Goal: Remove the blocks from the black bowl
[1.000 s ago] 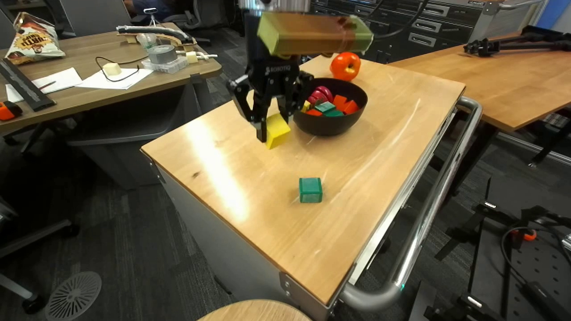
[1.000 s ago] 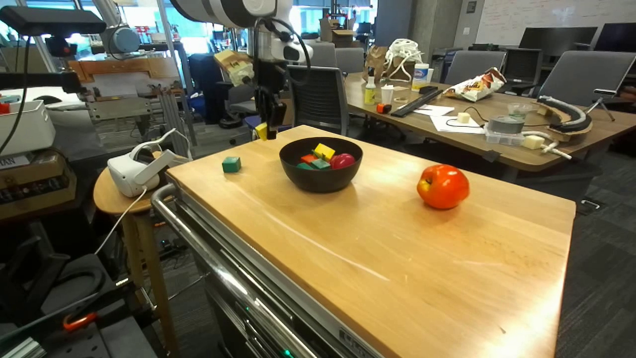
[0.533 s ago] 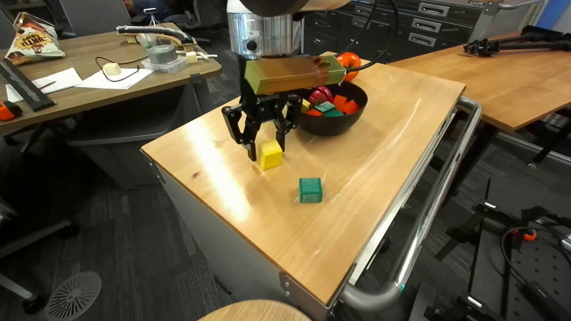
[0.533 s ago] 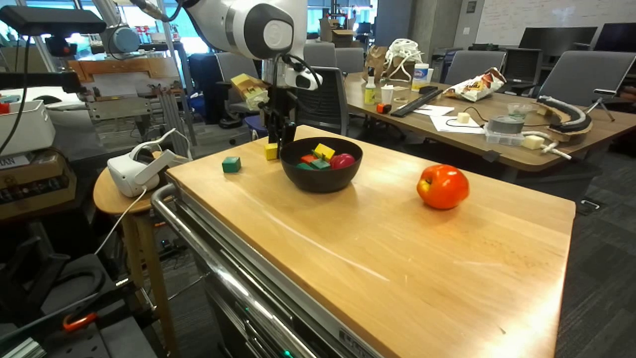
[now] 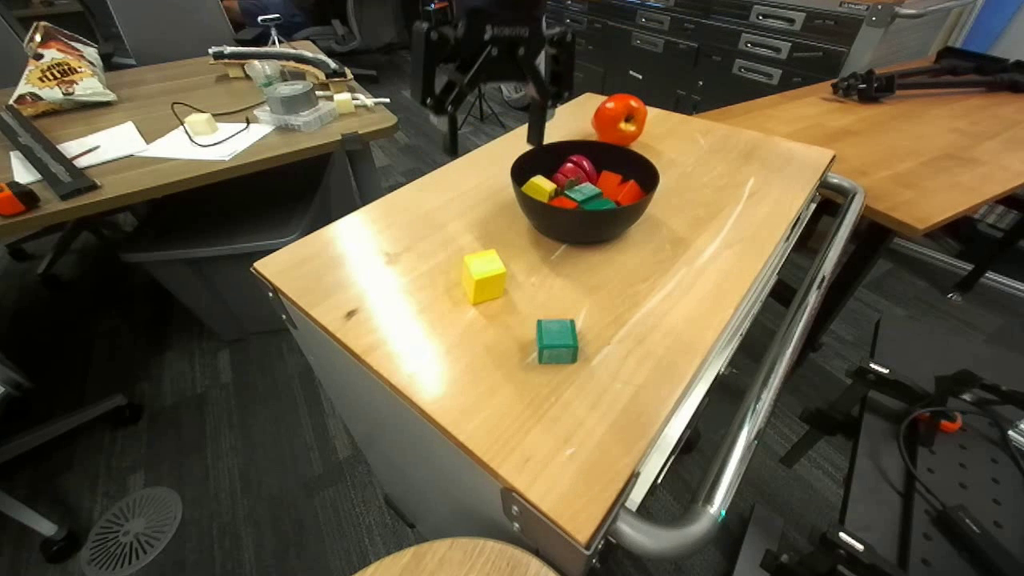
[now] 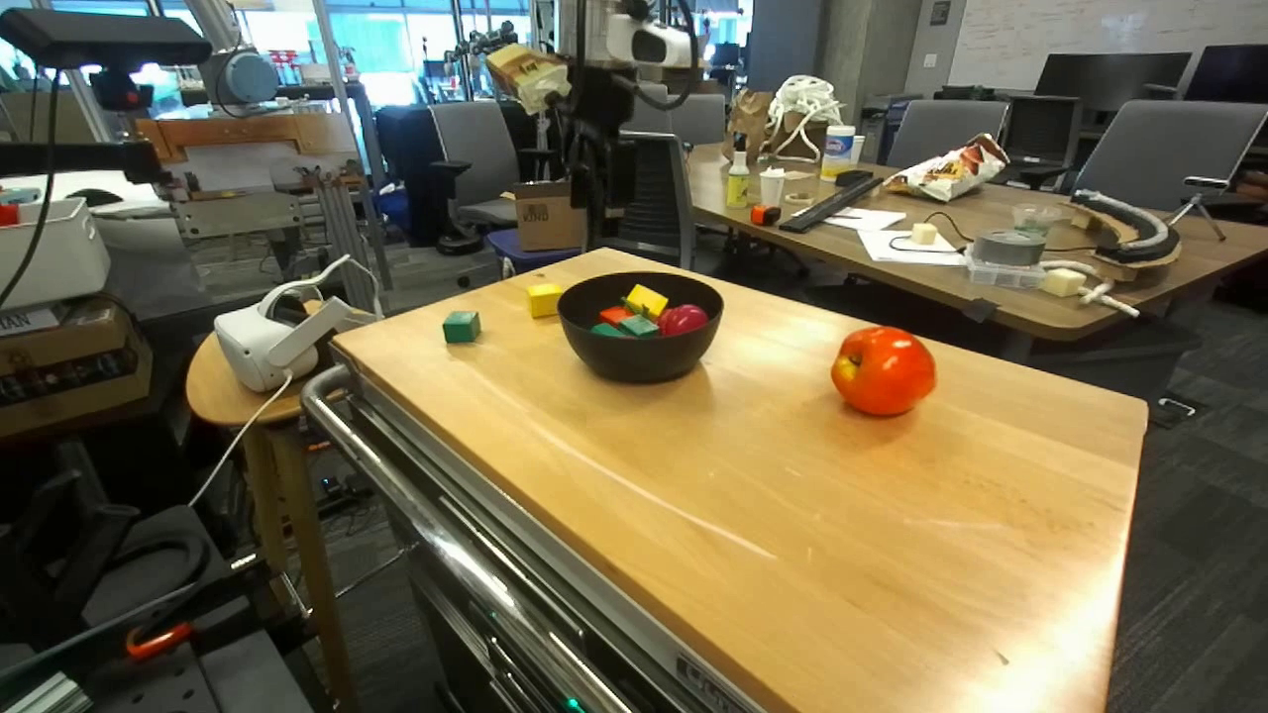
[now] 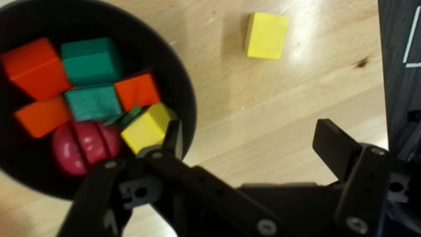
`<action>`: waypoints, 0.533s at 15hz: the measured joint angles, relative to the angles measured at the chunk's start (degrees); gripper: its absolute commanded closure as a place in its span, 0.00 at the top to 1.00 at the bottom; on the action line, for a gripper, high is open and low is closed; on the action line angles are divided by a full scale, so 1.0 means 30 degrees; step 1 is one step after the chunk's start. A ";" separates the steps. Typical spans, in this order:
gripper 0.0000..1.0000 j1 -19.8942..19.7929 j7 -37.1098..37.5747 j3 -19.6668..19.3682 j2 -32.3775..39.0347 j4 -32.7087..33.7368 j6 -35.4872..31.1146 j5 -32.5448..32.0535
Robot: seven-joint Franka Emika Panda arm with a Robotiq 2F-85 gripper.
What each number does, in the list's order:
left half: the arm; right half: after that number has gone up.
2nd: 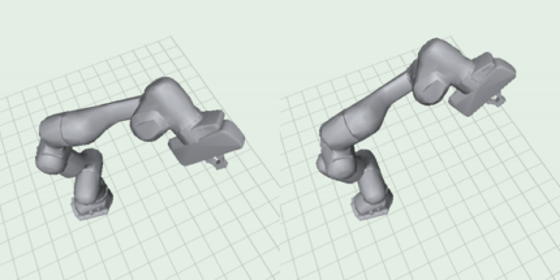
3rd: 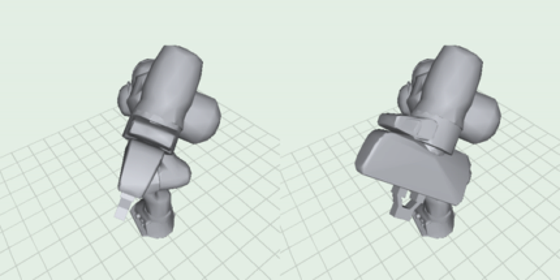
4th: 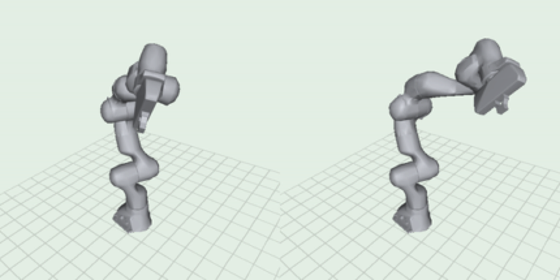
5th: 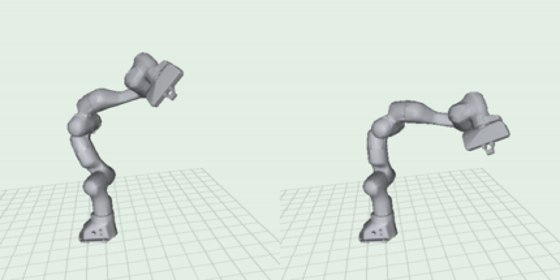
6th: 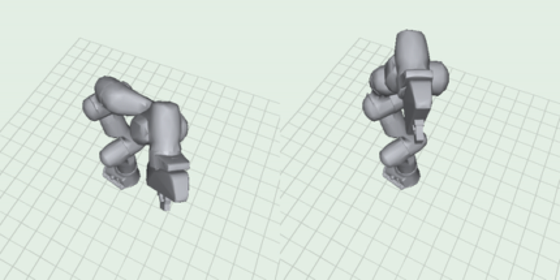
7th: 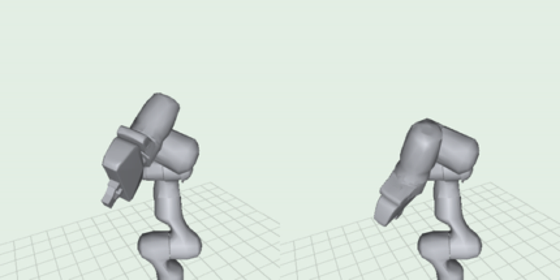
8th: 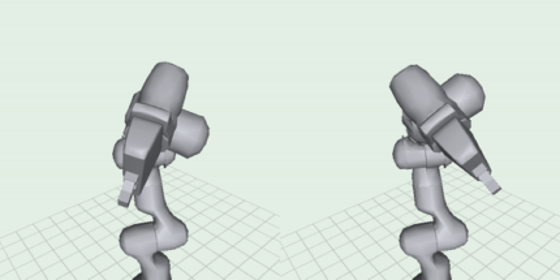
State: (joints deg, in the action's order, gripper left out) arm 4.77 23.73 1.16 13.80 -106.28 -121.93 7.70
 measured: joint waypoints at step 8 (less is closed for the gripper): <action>1.00 -0.0642 0.1759 -0.0430 -0.0327 0.0059 -0.0043 -0.0063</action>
State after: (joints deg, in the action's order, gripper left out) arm 2.84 29.01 -0.13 12.82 -106.11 -122.06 7.51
